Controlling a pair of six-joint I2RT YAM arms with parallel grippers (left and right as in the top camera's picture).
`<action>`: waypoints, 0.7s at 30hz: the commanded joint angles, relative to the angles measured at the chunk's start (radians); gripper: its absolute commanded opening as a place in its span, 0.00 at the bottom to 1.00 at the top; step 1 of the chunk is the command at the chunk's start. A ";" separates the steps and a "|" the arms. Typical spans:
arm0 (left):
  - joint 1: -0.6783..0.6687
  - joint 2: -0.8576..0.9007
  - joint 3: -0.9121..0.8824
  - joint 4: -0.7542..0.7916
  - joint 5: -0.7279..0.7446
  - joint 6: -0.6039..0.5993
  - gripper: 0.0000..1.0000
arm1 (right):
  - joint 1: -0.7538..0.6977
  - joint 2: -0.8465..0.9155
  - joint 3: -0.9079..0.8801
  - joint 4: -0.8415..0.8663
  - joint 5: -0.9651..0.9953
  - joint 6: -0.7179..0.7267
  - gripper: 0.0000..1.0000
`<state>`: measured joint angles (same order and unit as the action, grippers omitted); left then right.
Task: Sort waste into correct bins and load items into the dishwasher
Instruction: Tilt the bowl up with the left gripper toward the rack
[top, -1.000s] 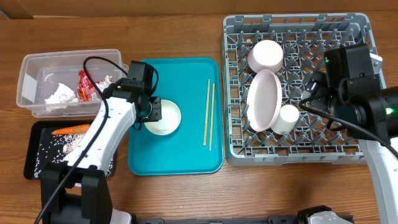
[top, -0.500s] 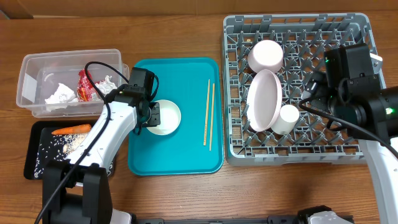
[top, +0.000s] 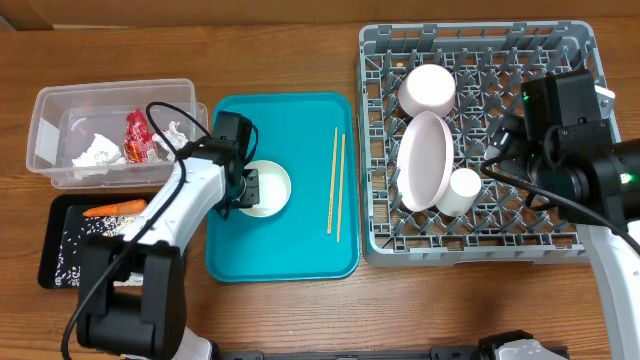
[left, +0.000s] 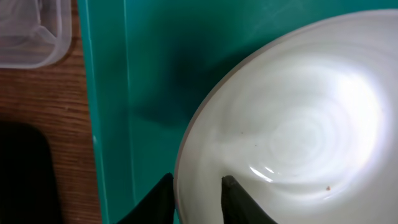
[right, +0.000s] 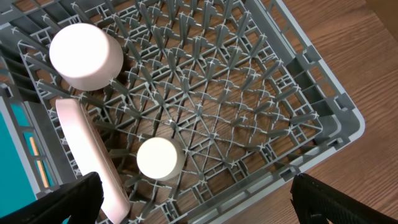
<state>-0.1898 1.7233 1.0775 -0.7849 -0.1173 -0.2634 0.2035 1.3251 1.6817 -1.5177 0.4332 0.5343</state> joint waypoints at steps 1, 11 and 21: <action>0.000 0.016 -0.011 0.000 -0.016 -0.014 0.12 | -0.003 0.001 0.019 0.004 -0.002 -0.011 1.00; 0.000 -0.033 0.182 -0.193 -0.018 -0.048 0.04 | -0.003 0.001 0.019 0.004 -0.002 -0.011 1.00; -0.008 -0.152 0.334 -0.299 0.306 -0.048 0.04 | -0.003 0.001 0.019 0.005 -0.002 -0.011 1.00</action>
<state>-0.1898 1.6100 1.3880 -1.0885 0.0196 -0.2974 0.2035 1.3251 1.6817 -1.5185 0.4332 0.5343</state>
